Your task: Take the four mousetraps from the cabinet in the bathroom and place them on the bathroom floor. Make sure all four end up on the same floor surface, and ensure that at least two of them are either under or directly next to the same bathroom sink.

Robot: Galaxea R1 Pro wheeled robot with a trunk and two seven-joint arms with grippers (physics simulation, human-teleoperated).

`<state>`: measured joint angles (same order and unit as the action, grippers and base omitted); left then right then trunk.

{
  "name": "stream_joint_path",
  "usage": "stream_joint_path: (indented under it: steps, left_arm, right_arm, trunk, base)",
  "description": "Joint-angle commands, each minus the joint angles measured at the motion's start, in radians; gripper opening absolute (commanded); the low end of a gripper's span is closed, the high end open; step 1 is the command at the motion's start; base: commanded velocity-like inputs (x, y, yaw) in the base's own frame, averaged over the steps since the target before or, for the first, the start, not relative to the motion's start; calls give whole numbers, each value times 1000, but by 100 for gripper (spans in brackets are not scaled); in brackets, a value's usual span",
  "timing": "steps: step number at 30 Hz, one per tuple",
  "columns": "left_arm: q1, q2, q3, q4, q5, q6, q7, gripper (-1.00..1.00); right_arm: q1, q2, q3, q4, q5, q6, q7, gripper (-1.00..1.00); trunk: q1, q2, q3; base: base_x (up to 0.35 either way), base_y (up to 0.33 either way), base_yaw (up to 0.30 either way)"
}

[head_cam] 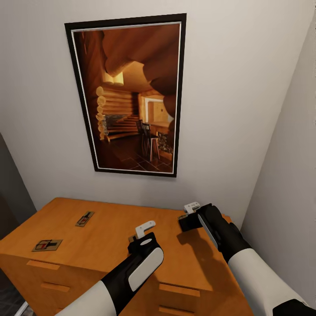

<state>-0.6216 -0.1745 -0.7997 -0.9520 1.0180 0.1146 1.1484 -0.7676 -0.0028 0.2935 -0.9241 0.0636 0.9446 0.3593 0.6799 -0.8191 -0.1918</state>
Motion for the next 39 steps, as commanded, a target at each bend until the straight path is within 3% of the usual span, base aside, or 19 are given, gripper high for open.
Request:
stream_joint_path:
  steps: [1,15,39]
  left_arm:
    - [-1,0,-1,-1,0,11,6,-100]
    - [-1,0,-1,-3,-1,10,5,-100]
    - [-1,0,1,-2,-1,9,5,-100]
  right_arm:
    - [-1,0,1,-1,7,3,6,-100]
    - [-1,0,1,-1,7,3,6,-100]
    - [-1,1,1,2,7,3,4,-100]
  trunk:
    - [-4,6,2]
    - [-57,104,46]
    - [-149,272,121]
  base:
    - [0,0,0]
    - [0,22,0]
    - [-48,265,0]
